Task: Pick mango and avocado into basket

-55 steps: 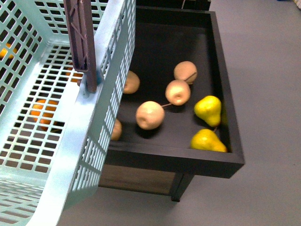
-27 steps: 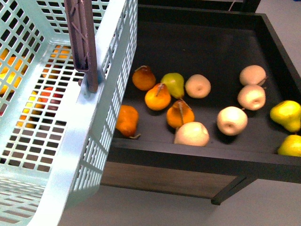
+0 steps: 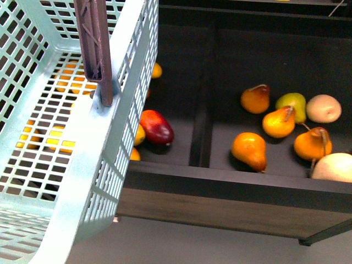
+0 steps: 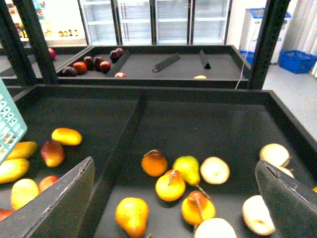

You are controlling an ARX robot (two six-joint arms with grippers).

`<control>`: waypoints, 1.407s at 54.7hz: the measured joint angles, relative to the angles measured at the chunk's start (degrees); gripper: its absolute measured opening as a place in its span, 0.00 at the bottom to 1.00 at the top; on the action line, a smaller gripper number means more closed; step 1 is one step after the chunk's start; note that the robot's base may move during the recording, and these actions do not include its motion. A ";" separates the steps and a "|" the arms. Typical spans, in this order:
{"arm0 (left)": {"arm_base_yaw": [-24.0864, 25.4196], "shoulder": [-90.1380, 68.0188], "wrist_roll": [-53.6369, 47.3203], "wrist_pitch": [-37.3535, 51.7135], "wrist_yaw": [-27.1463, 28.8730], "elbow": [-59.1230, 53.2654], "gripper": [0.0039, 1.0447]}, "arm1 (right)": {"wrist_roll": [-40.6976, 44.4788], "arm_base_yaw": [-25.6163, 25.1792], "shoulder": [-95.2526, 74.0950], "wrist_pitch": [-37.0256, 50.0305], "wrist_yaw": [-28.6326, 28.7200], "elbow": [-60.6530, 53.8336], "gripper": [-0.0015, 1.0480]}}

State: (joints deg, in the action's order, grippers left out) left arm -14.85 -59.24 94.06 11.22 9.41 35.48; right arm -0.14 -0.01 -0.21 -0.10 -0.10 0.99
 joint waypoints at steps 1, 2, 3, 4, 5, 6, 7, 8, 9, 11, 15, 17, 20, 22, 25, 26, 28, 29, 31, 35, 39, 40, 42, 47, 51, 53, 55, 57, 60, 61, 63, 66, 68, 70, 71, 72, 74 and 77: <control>0.00 0.00 0.00 0.00 -0.02 0.00 0.18 | 0.00 0.00 0.00 0.02 0.04 0.00 0.92; 0.00 0.00 0.00 0.00 -0.02 0.00 0.18 | -0.02 0.00 0.04 0.02 0.22 0.00 0.92; 0.00 0.00 0.02 0.00 -0.02 0.00 0.18 | -0.02 0.00 0.04 0.02 0.11 0.00 0.92; 0.00 0.00 0.02 0.00 -0.02 0.00 0.18 | 0.02 0.00 0.04 0.02 -0.09 0.00 0.92; 0.00 0.00 0.02 0.00 -0.04 0.00 0.18 | 0.00 0.00 0.02 0.02 -0.02 0.00 0.92; 0.00 0.00 0.02 0.00 -0.07 0.00 0.18 | -0.02 0.00 0.00 0.02 -0.02 0.00 0.92; 0.00 0.00 0.02 0.00 -0.07 0.00 0.18 | 0.00 0.00 0.00 0.02 -0.02 0.00 0.92; 0.00 0.00 0.02 0.00 -0.07 0.00 0.18 | 0.00 0.00 0.02 0.00 0.11 0.00 0.92; 0.00 0.00 0.02 0.00 -0.04 0.00 0.18 | -0.02 0.00 0.02 0.02 0.07 0.00 0.92; 0.00 0.00 0.00 0.00 -0.07 0.00 0.18 | 0.00 0.00 0.02 0.02 0.00 0.00 0.92; 0.00 0.00 0.02 0.00 -0.04 0.00 0.18 | -0.02 0.00 0.02 0.02 -0.07 0.00 0.92; 0.00 0.00 0.00 0.00 -0.07 0.00 0.18 | 0.00 0.00 0.02 0.02 0.04 0.00 0.92; 0.00 0.00 0.02 0.00 -0.09 0.00 0.18 | 0.00 0.00 0.02 0.02 -0.02 0.00 0.92; 0.00 0.00 0.04 0.00 -0.13 0.00 0.18 | 0.00 0.00 0.02 0.02 0.02 0.00 0.92; 0.00 0.00 0.04 0.00 -0.09 0.00 0.18 | -0.02 0.00 0.00 0.00 0.07 0.00 0.92; 0.00 0.00 0.02 0.00 -0.02 0.00 0.18 | 0.02 0.00 -0.04 0.00 -0.04 0.00 0.92; 0.00 0.00 -0.07 0.00 0.02 0.00 0.18 | 0.00 0.00 -0.02 0.00 0.15 0.00 0.92; 0.00 0.00 -0.07 0.00 0.04 0.00 0.18 | -0.02 0.00 0.02 0.00 0.04 0.00 0.92; 0.00 0.00 -0.07 0.00 0.00 0.00 0.18 | -0.02 0.00 0.02 0.02 -0.04 0.00 0.92; 0.00 0.00 0.00 0.00 -0.02 0.00 0.18 | -0.02 0.02 -0.09 0.00 0.00 0.00 0.92; 0.00 0.02 -0.09 0.00 0.02 0.00 0.18 | -0.02 0.00 0.00 0.09 0.09 0.00 0.92; 0.00 0.02 -0.07 0.00 0.00 0.00 0.18 | 0.00 0.00 -0.02 0.07 0.07 0.00 0.92; 0.00 0.02 -0.07 0.00 0.00 0.00 0.18 | 0.00 0.00 0.00 0.07 0.11 0.00 0.92; 0.00 0.00 -0.04 0.00 -0.02 0.00 0.18 | -0.02 0.00 0.00 0.07 0.11 0.00 0.92; 0.02 0.04 0.00 0.00 -0.02 0.00 0.18 | 0.00 0.00 0.00 0.07 -0.02 0.00 0.92; 0.00 0.02 -0.04 0.00 0.04 0.00 0.18 | -0.02 0.00 0.00 0.04 0.09 0.00 0.92; 0.00 0.02 -0.09 0.00 0.02 0.00 0.18 | 0.00 0.00 0.02 0.07 0.00 0.00 0.92; 0.00 0.02 -0.11 0.00 -0.04 0.02 0.18 | 0.00 0.00 0.00 0.04 0.02 0.00 0.92; 0.00 0.02 -0.04 0.00 -0.13 0.00 0.18 | 0.00 0.00 0.00 0.02 -0.04 0.00 0.92; 0.00 0.02 -0.04 0.00 -0.15 0.00 0.18 | 0.00 0.00 0.00 0.02 0.00 0.00 0.92; 0.00 0.02 -0.04 0.00 -0.13 0.00 0.18 | 0.00 0.00 0.00 0.02 0.09 0.00 0.92; 0.00 0.02 -0.07 0.00 -0.07 0.00 0.18 | -0.02 0.00 0.00 0.02 0.11 0.00 0.92; 0.00 0.04 -0.11 0.00 0.02 0.00 0.18 | -0.04 0.00 0.04 0.02 0.13 0.00 0.92; 0.00 0.04 -0.11 0.00 0.02 0.00 0.18 | 0.00 0.00 0.02 0.02 -0.04 0.00 0.92; 0.00 0.04 -0.11 0.00 0.02 0.00 0.18 | 0.00 0.00 0.02 0.02 -0.02 0.00 0.92; 0.00 0.04 -0.11 0.00 0.02 0.00 0.18 | 0.00 0.00 0.02 0.02 -0.02 0.00 0.92; 0.00 0.04 -0.11 0.00 0.00 0.00 0.18 | -0.04 0.02 0.04 0.02 -0.09 0.00 0.92; 0.00 0.02 -0.09 0.00 -0.15 0.00 0.18 | -0.02 0.00 0.02 0.02 0.15 0.00 0.92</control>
State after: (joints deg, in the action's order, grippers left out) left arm -14.85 -59.22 93.97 11.22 9.26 35.48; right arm -0.16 -0.01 -0.19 -0.08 0.05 0.99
